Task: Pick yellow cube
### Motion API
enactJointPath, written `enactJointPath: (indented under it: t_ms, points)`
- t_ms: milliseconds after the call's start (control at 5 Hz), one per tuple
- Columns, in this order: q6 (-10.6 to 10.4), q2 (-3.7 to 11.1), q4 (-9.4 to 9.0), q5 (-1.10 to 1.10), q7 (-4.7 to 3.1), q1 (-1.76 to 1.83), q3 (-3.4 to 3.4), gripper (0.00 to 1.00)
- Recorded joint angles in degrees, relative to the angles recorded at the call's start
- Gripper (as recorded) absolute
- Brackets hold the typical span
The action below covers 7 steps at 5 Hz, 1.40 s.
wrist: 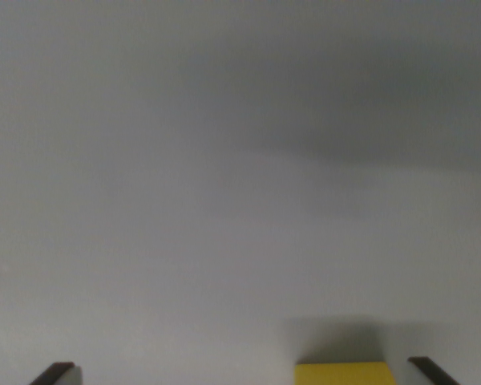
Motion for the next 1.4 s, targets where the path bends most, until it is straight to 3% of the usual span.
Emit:
enactJointPath:
  t_ms: [200, 400, 600, 800, 1000, 1200, 1400]
  points:
    - [-2.47, 0.87, -2.07, 0.37, -1.6, -0.49, -0.56, 0.0]
    - [-2.47, 0.87, -2.07, 0.37, -1.6, -0.49, -0.56, 0.0]
    - [-4.77, 1.68, -3.99, 0.72, -3.08, -0.95, -1.08, 0.0]
    - [-4.77, 1.68, -3.99, 0.72, -3.08, -0.95, -1.08, 0.0]
    - [-6.92, 2.44, -5.79, 1.05, -4.48, -1.38, -1.57, 0.0]
    - [-6.92, 2.44, -5.79, 1.05, -4.48, -1.38, -1.57, 0.0]
    - [-8.81, 3.1, -7.37, 1.33, -5.69, -1.76, -2.0, 0.0]
